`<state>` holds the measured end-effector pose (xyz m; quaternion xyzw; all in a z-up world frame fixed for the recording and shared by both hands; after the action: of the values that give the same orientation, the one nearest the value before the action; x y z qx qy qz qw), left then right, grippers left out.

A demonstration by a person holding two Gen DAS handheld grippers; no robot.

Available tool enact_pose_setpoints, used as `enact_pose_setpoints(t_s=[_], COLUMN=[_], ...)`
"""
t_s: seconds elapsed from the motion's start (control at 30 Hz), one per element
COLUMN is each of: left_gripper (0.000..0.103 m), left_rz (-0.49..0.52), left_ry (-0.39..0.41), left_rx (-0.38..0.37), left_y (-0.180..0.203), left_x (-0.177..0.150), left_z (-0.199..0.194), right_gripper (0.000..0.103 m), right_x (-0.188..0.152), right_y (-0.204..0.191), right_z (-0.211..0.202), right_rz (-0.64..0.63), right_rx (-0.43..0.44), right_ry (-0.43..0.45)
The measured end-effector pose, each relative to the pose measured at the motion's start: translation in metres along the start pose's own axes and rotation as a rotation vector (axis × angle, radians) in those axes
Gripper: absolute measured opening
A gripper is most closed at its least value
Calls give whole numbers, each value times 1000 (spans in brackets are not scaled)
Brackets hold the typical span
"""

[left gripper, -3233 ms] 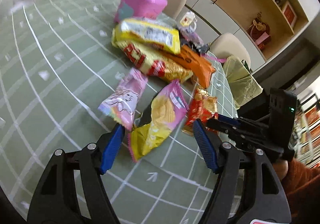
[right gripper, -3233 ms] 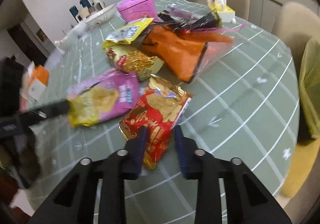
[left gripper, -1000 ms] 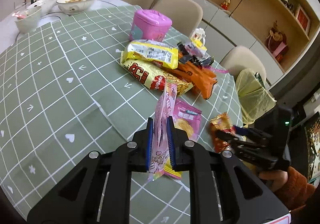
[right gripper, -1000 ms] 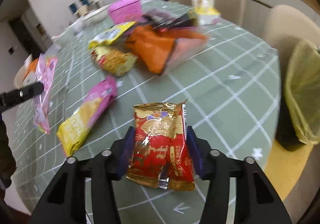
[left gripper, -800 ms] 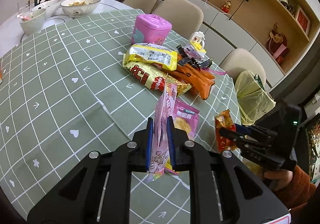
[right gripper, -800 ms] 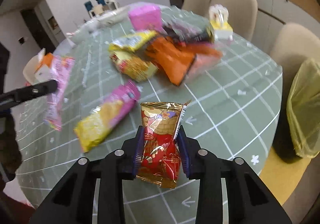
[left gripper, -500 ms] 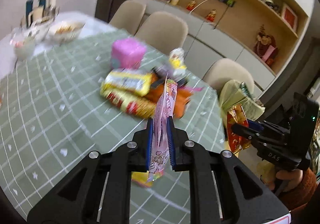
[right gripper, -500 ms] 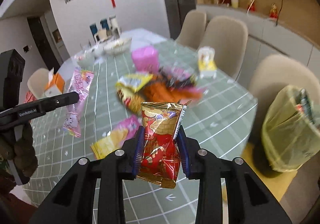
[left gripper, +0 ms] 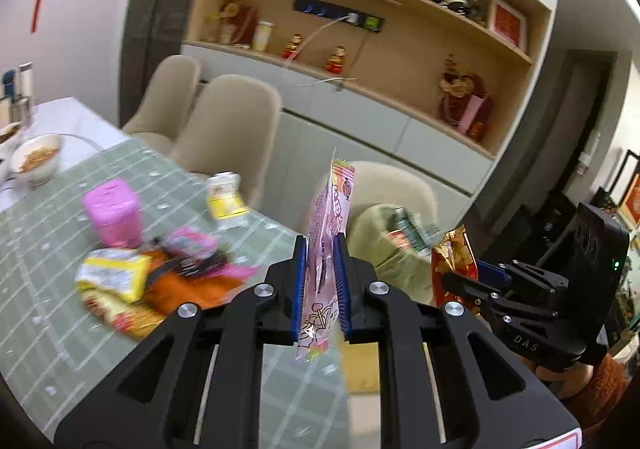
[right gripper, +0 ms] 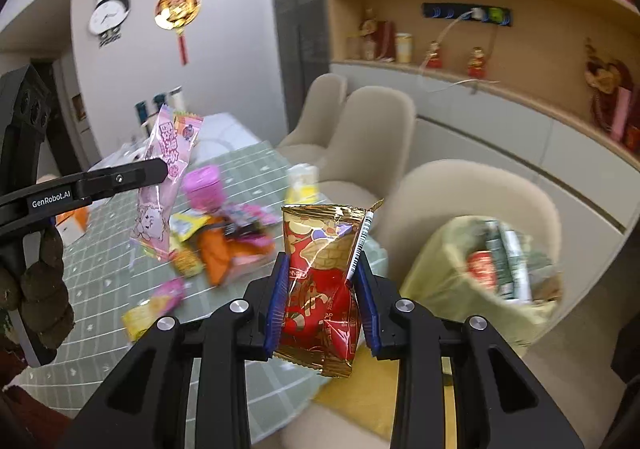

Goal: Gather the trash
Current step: 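Carry the pink wrapper and red snack bag to the bin and release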

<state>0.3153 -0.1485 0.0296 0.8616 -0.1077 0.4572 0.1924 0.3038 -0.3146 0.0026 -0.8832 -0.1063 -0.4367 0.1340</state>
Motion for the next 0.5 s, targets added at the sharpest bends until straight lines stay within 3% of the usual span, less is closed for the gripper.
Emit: enact_pose_setpoints(t_s=[0.23,0.5], left_gripper=[13,13], left_rz=[30,18], left_ry=[-26,-162], left_rx=[-102,-188], left_y=[63,128], left_x=[21,8], left_z=[73,192], right_gripper=[31,31], right_x=[14,13], right_y=[109,220], right_z=[-24,-33], right_rz=[87,155], right_rx=[-116,-224], right_ry=[90,101])
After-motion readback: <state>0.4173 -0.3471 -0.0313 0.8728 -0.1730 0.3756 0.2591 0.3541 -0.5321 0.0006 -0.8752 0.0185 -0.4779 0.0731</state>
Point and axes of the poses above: each gripper's, at about its wrist camera, not at the fingertips, and z roughly the way its jaws point, y to its right, x to its top, the point moved 10 cm from there along z, roughly the way its jaws point, and after that the axes turned 5 degrees about z, right-handed, at the moved point
